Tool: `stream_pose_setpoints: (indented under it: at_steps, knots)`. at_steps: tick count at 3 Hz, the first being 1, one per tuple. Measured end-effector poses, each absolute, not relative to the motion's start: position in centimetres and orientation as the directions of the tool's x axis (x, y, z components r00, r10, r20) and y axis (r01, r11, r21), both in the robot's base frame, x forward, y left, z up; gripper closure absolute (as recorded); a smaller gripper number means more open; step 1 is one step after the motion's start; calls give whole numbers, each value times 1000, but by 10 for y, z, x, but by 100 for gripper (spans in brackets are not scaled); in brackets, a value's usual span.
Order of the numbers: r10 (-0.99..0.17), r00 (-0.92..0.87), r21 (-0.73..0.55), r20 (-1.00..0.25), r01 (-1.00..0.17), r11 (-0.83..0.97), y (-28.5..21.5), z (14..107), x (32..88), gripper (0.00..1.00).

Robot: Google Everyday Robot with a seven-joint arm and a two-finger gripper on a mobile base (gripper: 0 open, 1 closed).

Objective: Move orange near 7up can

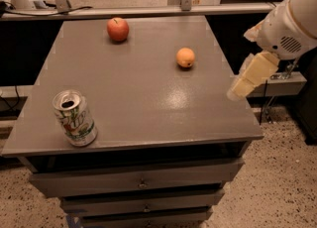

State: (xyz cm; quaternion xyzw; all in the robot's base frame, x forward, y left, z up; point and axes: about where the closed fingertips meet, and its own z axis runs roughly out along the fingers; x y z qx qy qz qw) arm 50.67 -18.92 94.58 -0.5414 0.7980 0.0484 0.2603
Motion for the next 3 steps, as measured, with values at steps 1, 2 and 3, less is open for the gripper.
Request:
stream_pose_setpoints:
  at_steps: [1,2,3]
  knots:
    - [-718,-311,-144,-623,-856,496,-171,929,557,0]
    - [-586,-323,-71,-743,-833,549,-142,911,596,0]
    - [-494,-293,-48,-819,-822,568,-115,899,627,0]
